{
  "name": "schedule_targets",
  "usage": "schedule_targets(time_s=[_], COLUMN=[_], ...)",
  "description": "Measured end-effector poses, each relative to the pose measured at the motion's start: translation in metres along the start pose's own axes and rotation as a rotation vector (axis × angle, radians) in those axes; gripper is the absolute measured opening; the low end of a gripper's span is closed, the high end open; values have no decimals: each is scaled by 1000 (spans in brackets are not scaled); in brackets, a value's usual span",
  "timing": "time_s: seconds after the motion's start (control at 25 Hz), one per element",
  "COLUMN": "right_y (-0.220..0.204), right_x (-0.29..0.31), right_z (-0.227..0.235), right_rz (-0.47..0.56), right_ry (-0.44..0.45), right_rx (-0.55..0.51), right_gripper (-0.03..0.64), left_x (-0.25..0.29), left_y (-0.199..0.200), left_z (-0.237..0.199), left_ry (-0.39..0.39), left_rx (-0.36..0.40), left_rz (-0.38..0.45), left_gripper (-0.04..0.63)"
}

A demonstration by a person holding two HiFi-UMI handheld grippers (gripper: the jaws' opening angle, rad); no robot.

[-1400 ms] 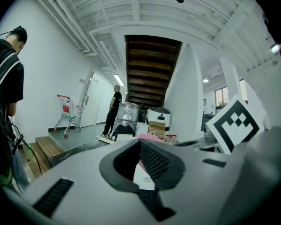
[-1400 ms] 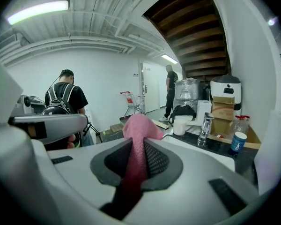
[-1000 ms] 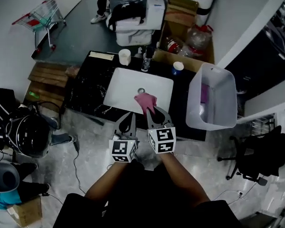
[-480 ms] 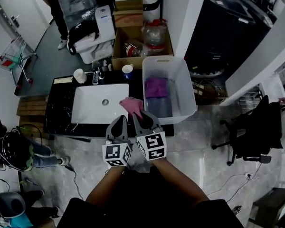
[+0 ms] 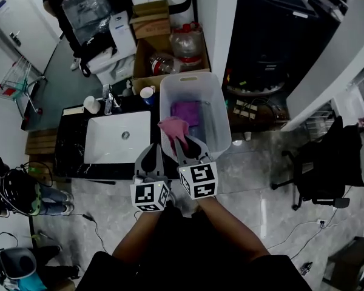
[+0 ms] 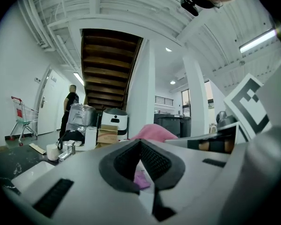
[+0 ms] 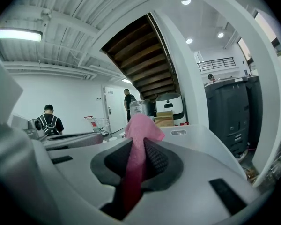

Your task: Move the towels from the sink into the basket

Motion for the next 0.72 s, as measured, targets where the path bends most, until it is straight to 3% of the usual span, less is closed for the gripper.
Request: schedule_targets(time_s=[0.28, 0.56, 0.72], right_y=[0, -4, 4], right_x=[36, 89, 110], right_z=[30, 52, 60], right_rz=[-91, -310, -341], right_ry=[-60, -101, -96], right_rx=[25, -9, 27], right_gripper=[64, 66, 66], left_x=[40, 85, 102], left_y=[0, 7, 8], left_z=[-17, -47, -63], left_ry=[-34, -68, -90], left_rx=[-11, -39, -71], left_rz=[-7, -8, -19], left_gripper=[3, 3, 3])
Point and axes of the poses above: the fingertips, and each gripper's own axes: x forward along the fingers, z to its right, y out of its top, the point moved 10 cm from there along -x, backward along the fingers, and after that the axes turned 4 degrees about -x, right-handed, at the moved point
